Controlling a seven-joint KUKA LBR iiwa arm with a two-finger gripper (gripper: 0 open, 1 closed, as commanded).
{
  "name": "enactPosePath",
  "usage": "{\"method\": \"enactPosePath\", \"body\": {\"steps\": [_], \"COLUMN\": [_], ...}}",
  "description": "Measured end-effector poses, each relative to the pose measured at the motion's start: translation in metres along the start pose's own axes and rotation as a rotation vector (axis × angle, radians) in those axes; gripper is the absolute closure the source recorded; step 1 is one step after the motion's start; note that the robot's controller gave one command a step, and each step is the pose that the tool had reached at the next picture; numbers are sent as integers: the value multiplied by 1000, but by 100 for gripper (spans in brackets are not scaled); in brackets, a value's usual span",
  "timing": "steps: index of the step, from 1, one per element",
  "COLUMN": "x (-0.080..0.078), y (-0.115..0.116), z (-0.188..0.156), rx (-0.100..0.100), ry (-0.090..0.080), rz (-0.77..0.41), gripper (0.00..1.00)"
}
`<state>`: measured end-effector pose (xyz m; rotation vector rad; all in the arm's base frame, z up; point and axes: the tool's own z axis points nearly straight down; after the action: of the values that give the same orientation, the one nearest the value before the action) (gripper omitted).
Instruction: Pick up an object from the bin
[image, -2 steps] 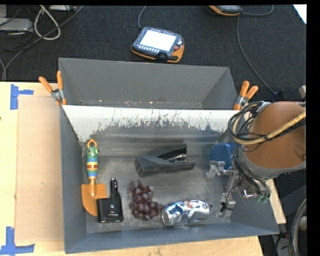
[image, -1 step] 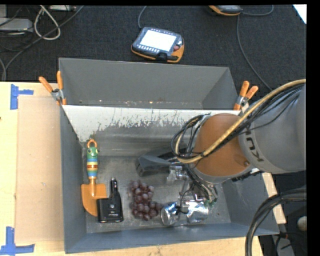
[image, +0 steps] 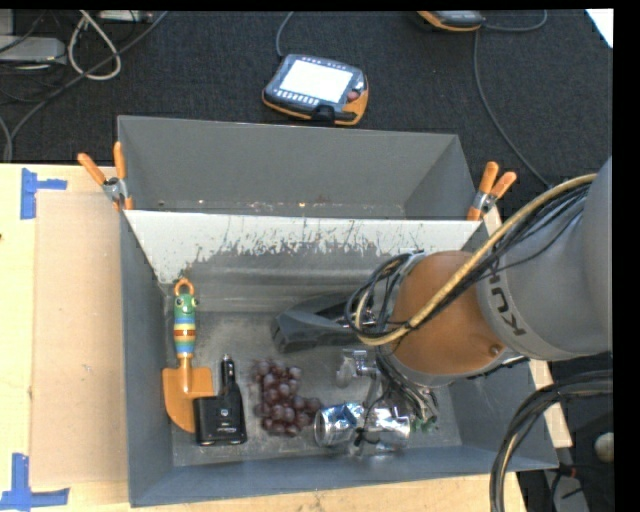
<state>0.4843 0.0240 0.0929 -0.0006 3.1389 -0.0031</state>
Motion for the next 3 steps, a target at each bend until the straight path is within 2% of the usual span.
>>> {"method": "enactPosePath", "body": {"steps": [1, 2, 3], "x": [0, -11, -7], "y": [61, 17, 28], "z": [23, 23, -5], "rx": [-6, 3, 1], "ry": [5, 4, 17], "rz": [67, 47, 55], "gripper": [0, 0, 0]}}
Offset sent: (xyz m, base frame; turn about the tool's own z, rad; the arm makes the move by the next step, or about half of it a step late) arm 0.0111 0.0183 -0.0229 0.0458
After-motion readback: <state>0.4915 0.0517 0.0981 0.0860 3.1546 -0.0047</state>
